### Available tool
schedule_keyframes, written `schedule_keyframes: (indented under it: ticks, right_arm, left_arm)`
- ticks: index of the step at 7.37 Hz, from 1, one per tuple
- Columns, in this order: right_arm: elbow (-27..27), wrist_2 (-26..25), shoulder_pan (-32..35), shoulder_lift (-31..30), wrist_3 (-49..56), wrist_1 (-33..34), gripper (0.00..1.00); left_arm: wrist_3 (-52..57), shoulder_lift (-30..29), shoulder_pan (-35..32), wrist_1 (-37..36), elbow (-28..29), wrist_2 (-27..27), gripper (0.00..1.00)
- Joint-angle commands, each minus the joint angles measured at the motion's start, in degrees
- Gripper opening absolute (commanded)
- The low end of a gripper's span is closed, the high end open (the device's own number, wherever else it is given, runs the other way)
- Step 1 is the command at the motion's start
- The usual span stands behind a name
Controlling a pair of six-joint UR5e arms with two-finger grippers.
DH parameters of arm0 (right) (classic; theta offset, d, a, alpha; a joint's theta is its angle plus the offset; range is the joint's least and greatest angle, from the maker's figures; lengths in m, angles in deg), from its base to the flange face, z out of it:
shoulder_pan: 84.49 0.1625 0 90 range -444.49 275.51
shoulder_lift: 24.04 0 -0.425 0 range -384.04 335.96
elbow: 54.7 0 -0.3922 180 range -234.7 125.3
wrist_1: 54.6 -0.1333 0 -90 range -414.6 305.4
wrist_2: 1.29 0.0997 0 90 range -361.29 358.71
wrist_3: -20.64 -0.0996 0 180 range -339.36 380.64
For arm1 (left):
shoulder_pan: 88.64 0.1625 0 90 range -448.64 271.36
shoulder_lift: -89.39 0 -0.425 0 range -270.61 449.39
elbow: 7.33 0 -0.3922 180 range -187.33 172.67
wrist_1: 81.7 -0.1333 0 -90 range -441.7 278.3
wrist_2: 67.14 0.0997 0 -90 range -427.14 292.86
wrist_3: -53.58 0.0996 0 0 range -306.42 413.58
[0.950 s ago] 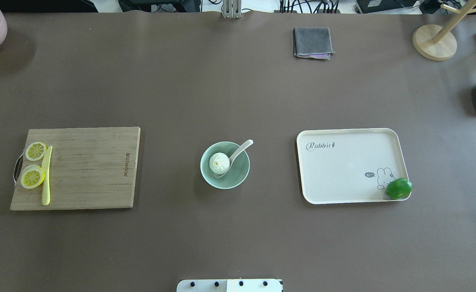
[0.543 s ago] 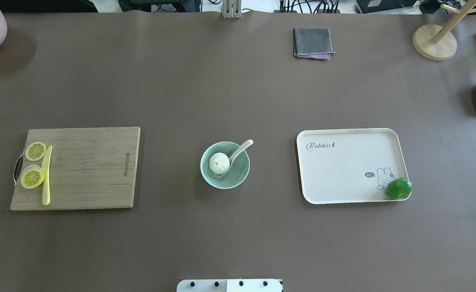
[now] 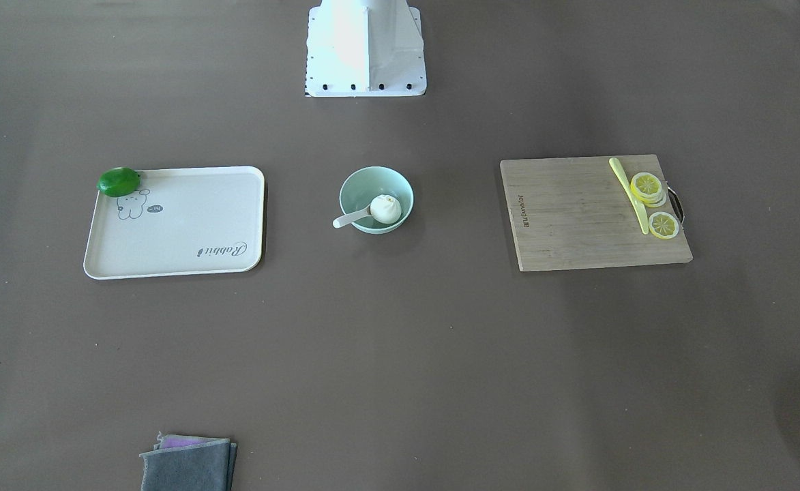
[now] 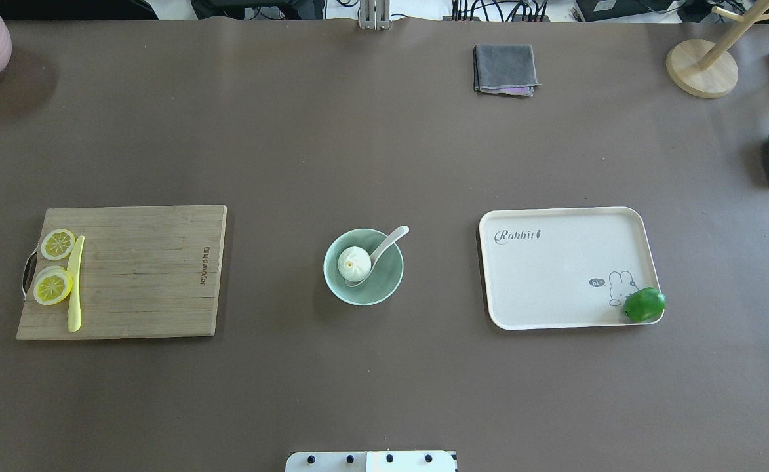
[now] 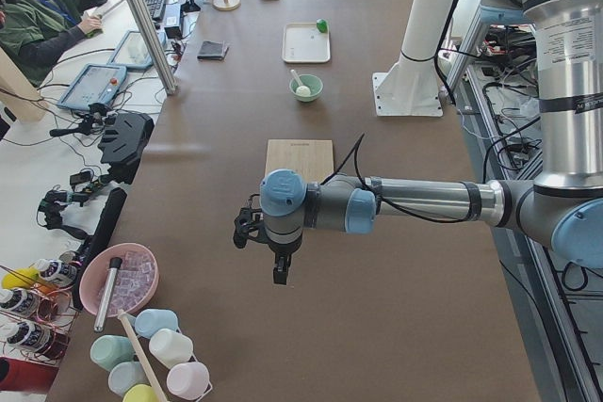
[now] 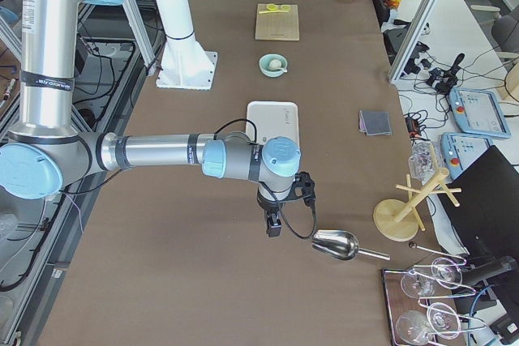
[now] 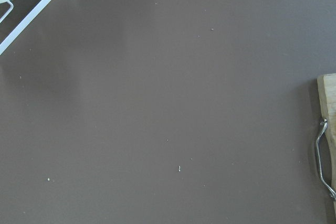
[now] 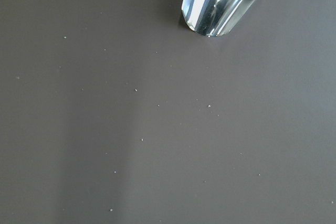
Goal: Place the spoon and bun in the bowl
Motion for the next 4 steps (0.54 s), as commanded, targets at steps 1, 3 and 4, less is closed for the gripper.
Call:
schedule_keyframes:
  ticks: [1,3,4]
  right_arm:
    - [0.2,0.0,0.0,0.0,0.1,0.0,1.0]
    - [0.4,0.1,0.0,0.0,0.1,0.0,1.0]
    - [0.4,0.1,0.0,0.0,0.1,0.0,1.0]
  left_arm:
    - [0.1,0.7,-0.4,-3.4,-3.4,0.1,0.99]
    - [0.2,0.6,-0.4,-3.2,-3.5,0.0,0.99]
    - [0.2,0.6,-0.4,-3.2,-3.7,0.0,0.99]
